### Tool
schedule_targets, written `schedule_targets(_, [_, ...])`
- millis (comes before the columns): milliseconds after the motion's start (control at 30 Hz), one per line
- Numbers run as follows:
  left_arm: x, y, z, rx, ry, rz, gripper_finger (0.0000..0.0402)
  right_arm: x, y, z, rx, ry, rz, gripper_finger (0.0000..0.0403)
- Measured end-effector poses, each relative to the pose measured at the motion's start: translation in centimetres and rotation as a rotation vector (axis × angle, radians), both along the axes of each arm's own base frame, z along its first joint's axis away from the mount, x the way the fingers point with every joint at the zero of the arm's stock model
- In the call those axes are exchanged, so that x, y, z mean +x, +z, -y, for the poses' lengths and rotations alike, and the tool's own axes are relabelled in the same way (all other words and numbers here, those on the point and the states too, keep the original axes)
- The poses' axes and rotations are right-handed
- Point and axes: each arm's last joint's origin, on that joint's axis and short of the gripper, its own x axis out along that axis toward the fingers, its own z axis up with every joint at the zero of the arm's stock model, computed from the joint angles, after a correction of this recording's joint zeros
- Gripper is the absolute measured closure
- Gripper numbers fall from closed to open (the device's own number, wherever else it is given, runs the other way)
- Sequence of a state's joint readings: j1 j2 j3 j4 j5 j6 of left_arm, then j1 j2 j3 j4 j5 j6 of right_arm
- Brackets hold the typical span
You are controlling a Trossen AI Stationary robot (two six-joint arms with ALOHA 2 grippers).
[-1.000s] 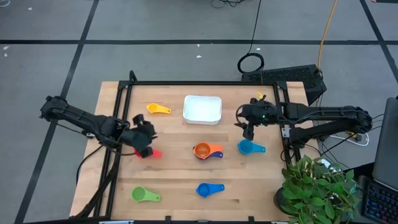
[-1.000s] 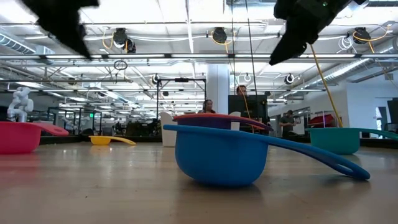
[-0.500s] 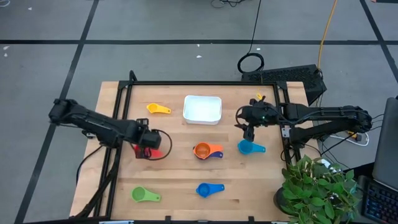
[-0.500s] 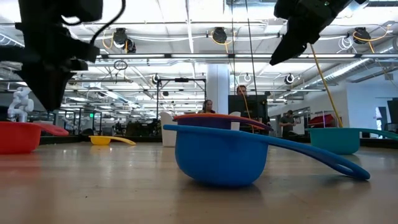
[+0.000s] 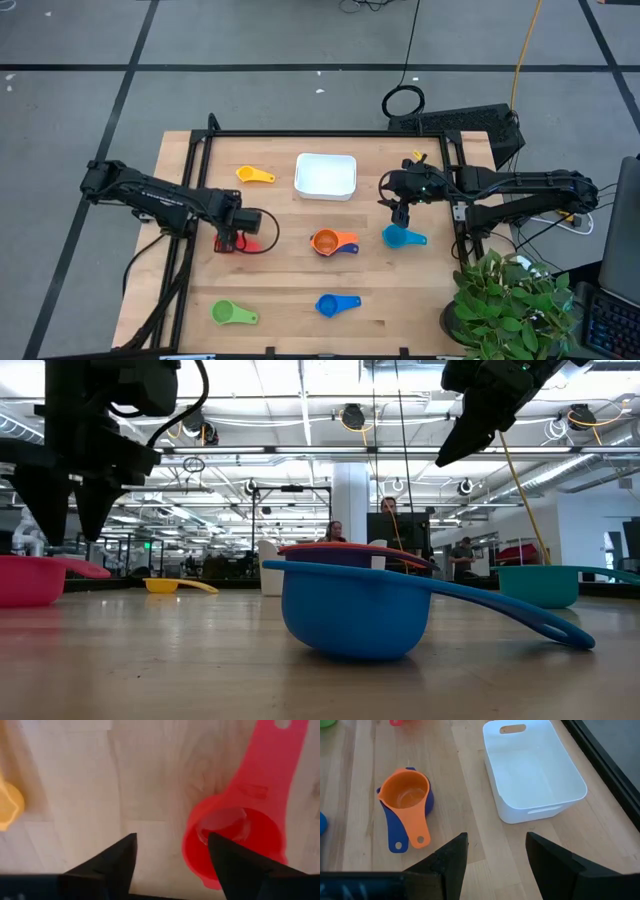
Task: Nest measuring cups in basket
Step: Stack the red measuring cup on top of the orange measuring cup
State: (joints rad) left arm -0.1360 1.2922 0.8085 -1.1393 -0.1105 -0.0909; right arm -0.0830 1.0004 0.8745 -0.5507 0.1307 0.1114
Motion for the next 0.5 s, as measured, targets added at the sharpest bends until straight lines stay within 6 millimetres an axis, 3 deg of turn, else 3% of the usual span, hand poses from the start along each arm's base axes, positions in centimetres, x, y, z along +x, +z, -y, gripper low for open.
schedule_targets(133, [0.0,-0.1,0.1,-0.018,-0.008,0.004,0.0140,0.0,0.0,0.0,0.000,0.000,0.000,0.0209])
schedule_targets(500, [1.2,-2.3,0.0,-0.052,0.003,-0.092,0.0181,0.1,0.1,0.0,0.004,-0.004,0.011,0.0209])
